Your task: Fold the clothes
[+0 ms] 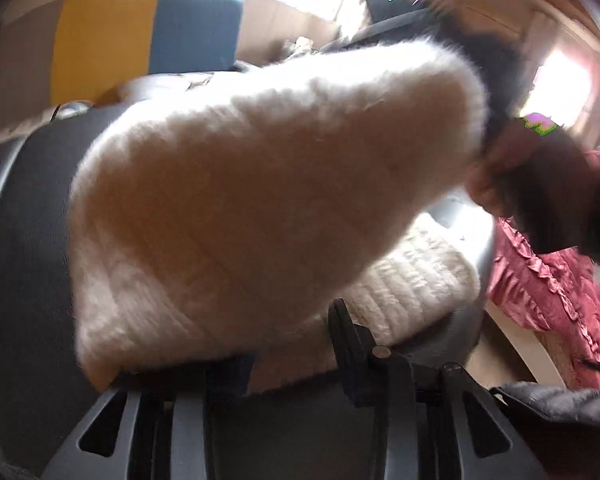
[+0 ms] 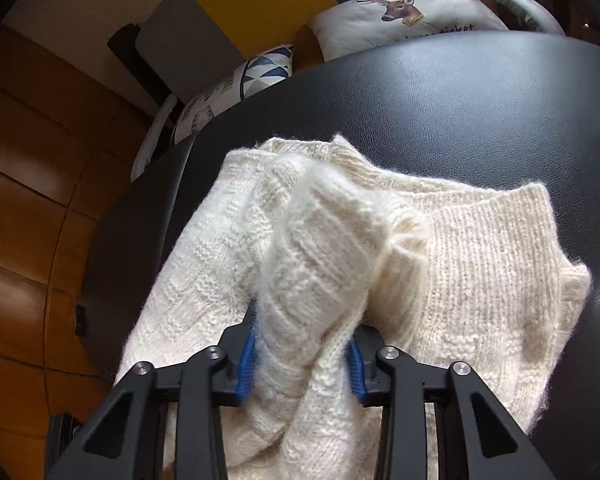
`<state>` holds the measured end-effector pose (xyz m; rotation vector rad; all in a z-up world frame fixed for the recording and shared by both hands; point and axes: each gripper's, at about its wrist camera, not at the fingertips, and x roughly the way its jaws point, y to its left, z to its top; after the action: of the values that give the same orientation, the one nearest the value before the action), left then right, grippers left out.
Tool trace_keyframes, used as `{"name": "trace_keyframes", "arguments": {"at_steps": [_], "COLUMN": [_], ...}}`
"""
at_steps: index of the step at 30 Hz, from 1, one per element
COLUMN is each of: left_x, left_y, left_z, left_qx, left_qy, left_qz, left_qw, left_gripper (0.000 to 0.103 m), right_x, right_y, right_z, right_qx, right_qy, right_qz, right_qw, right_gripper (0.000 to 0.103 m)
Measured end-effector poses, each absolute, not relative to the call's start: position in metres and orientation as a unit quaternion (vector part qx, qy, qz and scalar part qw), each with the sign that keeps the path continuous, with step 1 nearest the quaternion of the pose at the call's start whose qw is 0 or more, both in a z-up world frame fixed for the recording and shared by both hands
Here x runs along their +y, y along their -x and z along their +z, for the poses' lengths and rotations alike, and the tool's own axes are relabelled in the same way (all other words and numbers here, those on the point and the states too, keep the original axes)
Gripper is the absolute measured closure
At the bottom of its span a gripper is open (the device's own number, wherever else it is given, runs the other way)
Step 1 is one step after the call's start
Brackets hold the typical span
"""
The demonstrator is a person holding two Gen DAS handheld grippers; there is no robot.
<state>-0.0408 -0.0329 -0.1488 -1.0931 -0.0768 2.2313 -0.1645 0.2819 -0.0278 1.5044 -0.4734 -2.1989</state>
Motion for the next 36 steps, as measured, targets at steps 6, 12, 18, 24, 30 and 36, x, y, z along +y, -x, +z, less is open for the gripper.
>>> {"name": "trace_keyframes", "arguments": {"at_steps": [6, 12, 18, 24, 30, 36], "left_x": [-0.030, -0.037, -0.025, -0.020, -0.027, -0.026], "left_y": [0.032, 0.025, 0.031, 0.032, 0.027, 0.027], "left_z": [-0.147, -0.150, -0.148, -0.146, -0.144, -0.145], "left_qx": [-0.022, -0.030, -0.010, -0.004, -0.010, -0.018], "left_qy": [0.421, 0.427, 0.441, 0.441, 0.441, 0.442], "left_qz": [0.850, 0.838, 0.833, 0.835, 0.836, 0.836], "left_qw": [0.316, 0.339, 0.334, 0.329, 0.325, 0.326], "left_gripper": [0.069, 0.069, 0.068, 0.066, 0.063, 0.062], "right_x": [0.283, 0.324, 0.380, 0.403, 0.395, 0.370], "right_y": [0.149, 0.143, 0.109, 0.076, 0.050, 0.062], "right_z": [0.039, -0.004, -0.028, -0.021, -0.033, -0.037], "right_qx": [-0.139, -0.056, -0.183, -0.319, -0.381, -0.399], "right_qy": [-0.471, -0.537, -0.504, -0.451, -0.462, -0.463], "right_qz": [-0.830, -0.825, -0.828, -0.800, -0.763, -0.751], "right_qw": [0.264, 0.168, 0.165, 0.236, 0.246, 0.248], "right_gripper": [0.081, 0.081, 0.078, 0.053, 0.021, 0.018]}}
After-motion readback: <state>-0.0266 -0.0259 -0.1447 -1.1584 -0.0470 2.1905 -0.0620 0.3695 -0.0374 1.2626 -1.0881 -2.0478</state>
